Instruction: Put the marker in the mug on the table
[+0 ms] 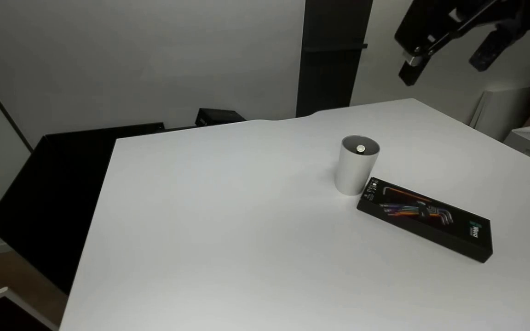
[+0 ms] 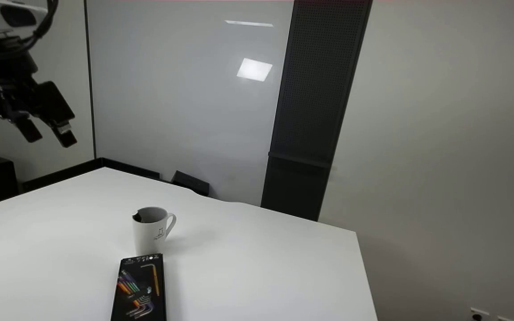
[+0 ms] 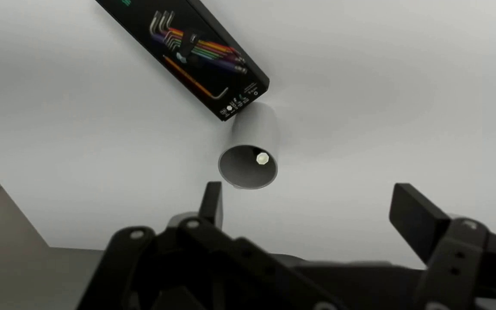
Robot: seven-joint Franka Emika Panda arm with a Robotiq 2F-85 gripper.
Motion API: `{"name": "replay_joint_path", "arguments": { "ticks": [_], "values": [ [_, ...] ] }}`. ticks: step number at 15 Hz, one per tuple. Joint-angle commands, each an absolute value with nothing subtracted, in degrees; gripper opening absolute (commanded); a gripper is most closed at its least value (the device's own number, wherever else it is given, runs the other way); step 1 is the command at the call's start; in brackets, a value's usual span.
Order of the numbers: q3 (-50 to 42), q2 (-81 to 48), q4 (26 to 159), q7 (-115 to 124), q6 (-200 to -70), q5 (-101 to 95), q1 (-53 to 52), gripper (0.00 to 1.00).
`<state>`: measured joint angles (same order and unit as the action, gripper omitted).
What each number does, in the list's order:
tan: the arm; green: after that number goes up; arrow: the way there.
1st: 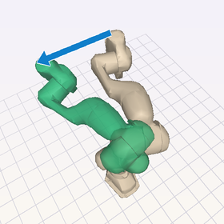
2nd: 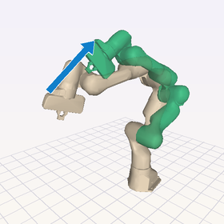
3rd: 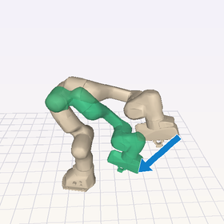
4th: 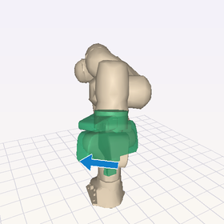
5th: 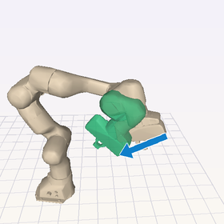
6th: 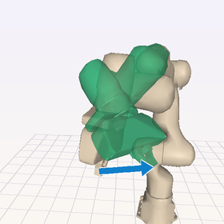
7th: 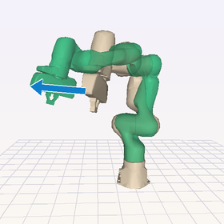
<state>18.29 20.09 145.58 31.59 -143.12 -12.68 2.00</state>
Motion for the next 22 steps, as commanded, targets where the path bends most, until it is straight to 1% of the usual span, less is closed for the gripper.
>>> {"name": "replay_joint_path", "arguments": {
  "ticks": [1, 3, 5, 12, 15, 17, 18, 22],
  "values": [
    [22.5, 16.3, 146.6, 46.5, -151.2, -25.0, 7.5, 1.00],
    [26.1, 15.0, 146.8, 54.6, -154.1, -33.9, 12.3, 1.00],
    [28.3, 12.8, 145.8, 61.7, -153.9, -42.1, 15.1, 1.00],
    [32.5, 4.8, 142.0, 78.8, -150.5, -59.0, 19.2, 1.00],
    [32.5, 0.5, 139.9, 82.7, -148.3, -63.1, 19.0, 1.00],
    [32.0, -2.7, 138.5, 80.8, -147.5, -61.6, 18.5, 1.00],
    [31.7, 1.5, 141.5, 79.7, -149.1, -61.0, 18.4, 1.00],
    [31.6, -2.2, 139.7, 79.7, -148.6, -61.0, 18.4, 1.00]
  ]
}}
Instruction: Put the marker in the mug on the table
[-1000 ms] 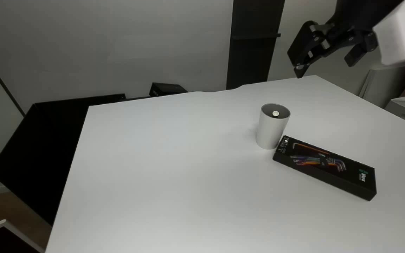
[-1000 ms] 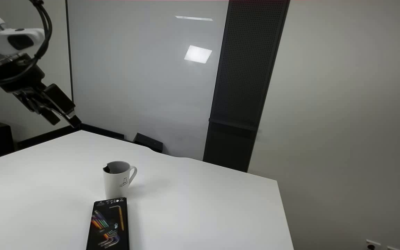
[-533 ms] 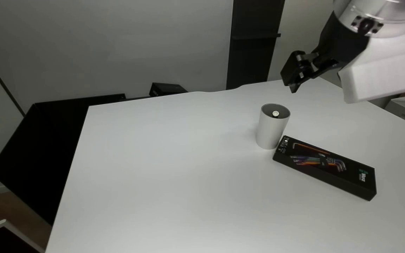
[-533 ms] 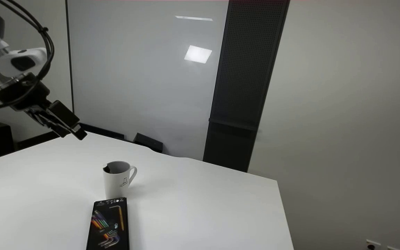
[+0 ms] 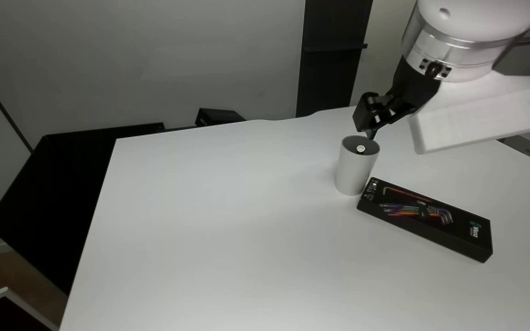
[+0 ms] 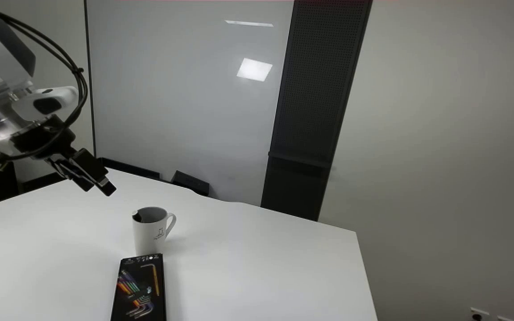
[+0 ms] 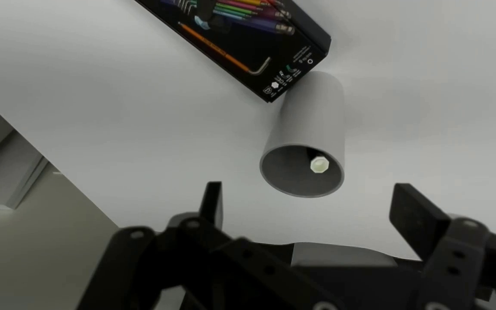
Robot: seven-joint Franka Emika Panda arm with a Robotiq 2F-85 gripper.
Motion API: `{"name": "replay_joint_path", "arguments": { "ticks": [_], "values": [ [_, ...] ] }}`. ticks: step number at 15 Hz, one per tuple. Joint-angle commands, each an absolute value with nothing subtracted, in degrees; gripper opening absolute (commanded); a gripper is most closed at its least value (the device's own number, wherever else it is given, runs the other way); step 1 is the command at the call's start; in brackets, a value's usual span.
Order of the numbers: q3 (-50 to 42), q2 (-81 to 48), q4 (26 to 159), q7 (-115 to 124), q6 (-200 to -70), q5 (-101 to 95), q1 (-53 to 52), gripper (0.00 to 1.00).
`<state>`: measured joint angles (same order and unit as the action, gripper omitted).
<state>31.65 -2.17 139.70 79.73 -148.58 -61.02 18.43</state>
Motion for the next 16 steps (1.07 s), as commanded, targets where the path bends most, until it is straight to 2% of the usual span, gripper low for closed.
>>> {"name": "replay_joint_path", "arguments": {
  "ticks": [1, 10, 16],
  "values": [
    [31.6, -2.3, 139.6, 79.7, -148.6, -61.0, 18.4, 1.00],
    [31.5, -3.5, 135.7, 89.0, -146.5, -69.4, 18.1, 1.00],
    [31.0, -7.6, 131.3, 99.1, -145.9, -82.3, 18.0, 1.00]
  ]
}}
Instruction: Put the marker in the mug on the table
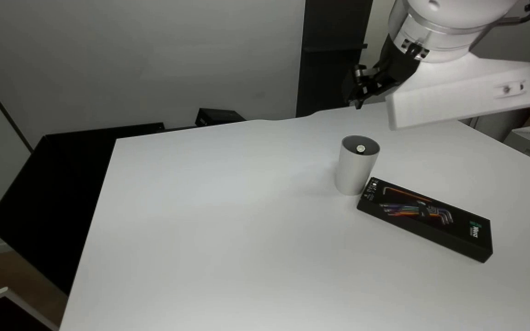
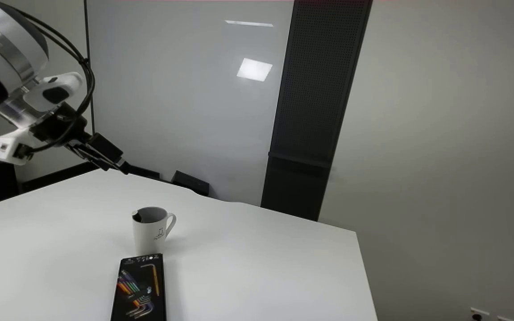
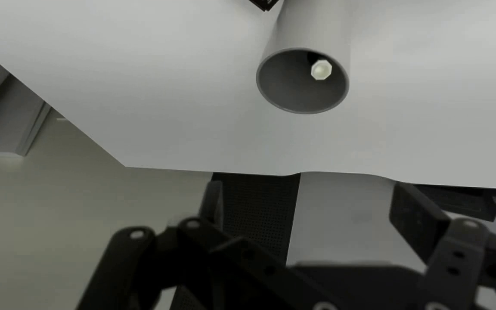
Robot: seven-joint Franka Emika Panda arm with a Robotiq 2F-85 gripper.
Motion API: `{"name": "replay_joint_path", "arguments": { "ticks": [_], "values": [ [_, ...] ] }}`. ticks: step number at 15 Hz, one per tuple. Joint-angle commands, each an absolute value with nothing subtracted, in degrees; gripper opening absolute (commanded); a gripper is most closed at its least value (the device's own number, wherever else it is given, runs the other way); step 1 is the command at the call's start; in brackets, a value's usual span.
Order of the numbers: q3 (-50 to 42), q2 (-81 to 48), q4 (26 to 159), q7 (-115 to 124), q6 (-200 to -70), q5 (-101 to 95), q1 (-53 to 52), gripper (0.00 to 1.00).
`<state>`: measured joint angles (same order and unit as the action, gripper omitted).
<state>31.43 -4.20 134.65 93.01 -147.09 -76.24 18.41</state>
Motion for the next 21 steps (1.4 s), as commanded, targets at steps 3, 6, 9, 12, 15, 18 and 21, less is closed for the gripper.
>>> {"name": "replay_joint_path", "arguments": {
  "ticks": [3, 6, 9, 12, 15, 18, 21],
  "values": [
    [21.6, -9.3, 129.7, 101.8, -145.9, -85.4, 8.8, 1.00],
    [22.2, -11.8, 128.6, 102.5, -145.2, -85.6, 9.7, 1.00],
    [15.3, -13.3, 128.2, 103.7, -146.1, -85.2, 2.9, 1.00],
    [17.1, -15.2, 128.0, 105.4, -145.7, -86.2, 4.6, 1.00],
    [17.1, -16.6, 127.9, 106.2, -146.0, -86.2, 4.6, 1.00],
    [15.6, -17.7, 127.4, 107.0, -146.4, -86.5, 3.5, 1.00],
    [15.5, -18.7, 126.5, 107.6, -146.3, -87.0, 3.5, 1.00]
  ]
}}
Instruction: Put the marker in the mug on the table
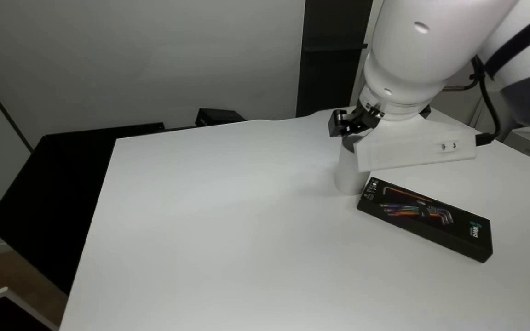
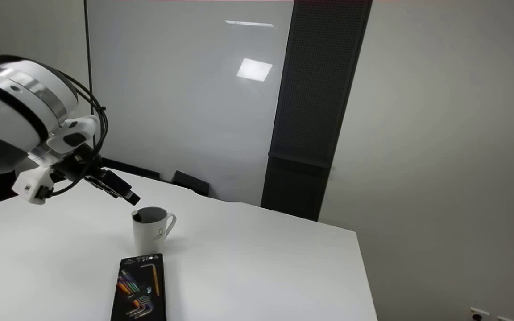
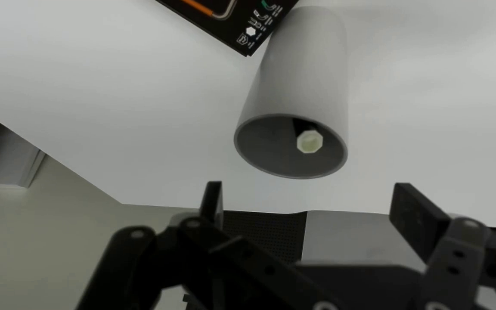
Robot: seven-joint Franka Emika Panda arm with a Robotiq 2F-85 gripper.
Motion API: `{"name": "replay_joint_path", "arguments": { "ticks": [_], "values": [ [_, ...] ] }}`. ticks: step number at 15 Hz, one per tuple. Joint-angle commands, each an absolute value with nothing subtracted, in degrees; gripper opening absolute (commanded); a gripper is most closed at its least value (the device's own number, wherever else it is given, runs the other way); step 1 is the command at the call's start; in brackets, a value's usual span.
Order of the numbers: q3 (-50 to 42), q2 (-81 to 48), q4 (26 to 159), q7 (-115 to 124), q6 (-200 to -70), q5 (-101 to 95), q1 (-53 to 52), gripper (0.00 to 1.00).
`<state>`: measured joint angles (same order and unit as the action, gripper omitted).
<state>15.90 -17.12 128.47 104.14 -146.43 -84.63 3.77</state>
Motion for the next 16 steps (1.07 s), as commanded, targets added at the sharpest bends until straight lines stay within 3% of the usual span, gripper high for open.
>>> {"name": "replay_joint_path", "arguments": {
  "ticks": [1, 16],
  "values": [
    [15.4, -19.0, 126.2, 107.9, -146.2, -87.3, 3.4, 1.00],
    [9.0, -23.3, 122.4, 108.7, -147.3, -83.1, -1.9, 1.00]
  ]
}}
